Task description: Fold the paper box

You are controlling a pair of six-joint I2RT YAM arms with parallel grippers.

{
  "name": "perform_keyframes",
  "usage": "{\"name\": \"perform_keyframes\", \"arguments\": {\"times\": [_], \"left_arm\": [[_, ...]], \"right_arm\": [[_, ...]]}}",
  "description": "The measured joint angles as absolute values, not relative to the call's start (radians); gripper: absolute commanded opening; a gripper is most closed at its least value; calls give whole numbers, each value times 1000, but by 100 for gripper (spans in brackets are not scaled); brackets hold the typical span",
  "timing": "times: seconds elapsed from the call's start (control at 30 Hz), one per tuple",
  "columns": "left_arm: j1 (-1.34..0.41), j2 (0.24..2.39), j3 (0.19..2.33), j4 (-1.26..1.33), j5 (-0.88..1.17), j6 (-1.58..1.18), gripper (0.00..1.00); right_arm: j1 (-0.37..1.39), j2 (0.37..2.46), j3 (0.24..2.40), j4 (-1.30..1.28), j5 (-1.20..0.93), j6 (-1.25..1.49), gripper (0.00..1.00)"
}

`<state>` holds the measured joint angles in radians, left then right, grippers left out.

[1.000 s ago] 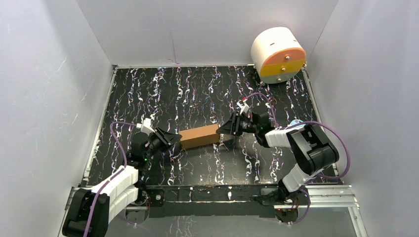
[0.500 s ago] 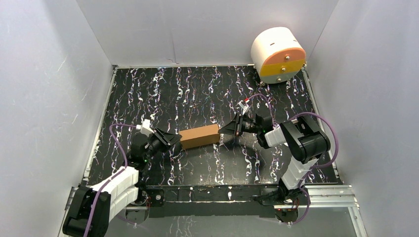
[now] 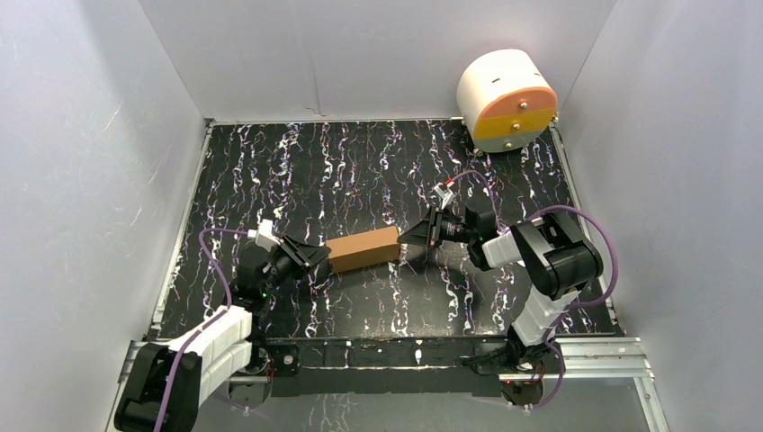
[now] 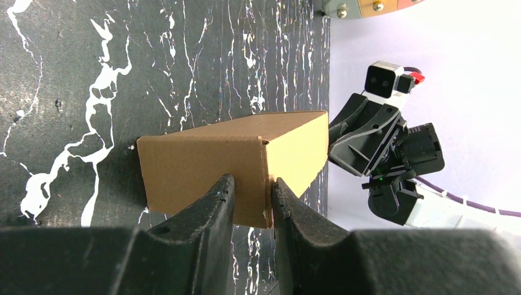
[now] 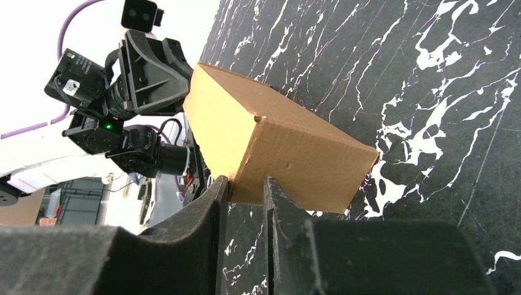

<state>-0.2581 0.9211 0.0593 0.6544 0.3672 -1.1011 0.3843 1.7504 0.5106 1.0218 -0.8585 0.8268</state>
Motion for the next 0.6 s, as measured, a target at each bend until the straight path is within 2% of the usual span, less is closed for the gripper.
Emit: {"name": "perform_keyframes", "arguments": {"times": [0.1, 0.13, 0.2, 0.37, 0.6], "left_arm": [[-258, 921, 59, 654, 365, -1101, 0], [-258, 922, 59, 655, 365, -1101, 3], [-258, 921, 60, 651, 366, -1098, 18], [-261, 870, 115, 513, 356, -1055, 42], [-266, 776, 221, 198, 292, -965, 60]], "right_arm": [[386, 1742, 514, 1003, -856, 817, 29], [386, 1737, 517, 991, -854, 810, 31], [387, 1720, 525, 950, -850, 793, 36], [395, 1653, 564, 764, -815, 698, 51], [393, 1568, 646, 511, -768, 568, 69]]}}
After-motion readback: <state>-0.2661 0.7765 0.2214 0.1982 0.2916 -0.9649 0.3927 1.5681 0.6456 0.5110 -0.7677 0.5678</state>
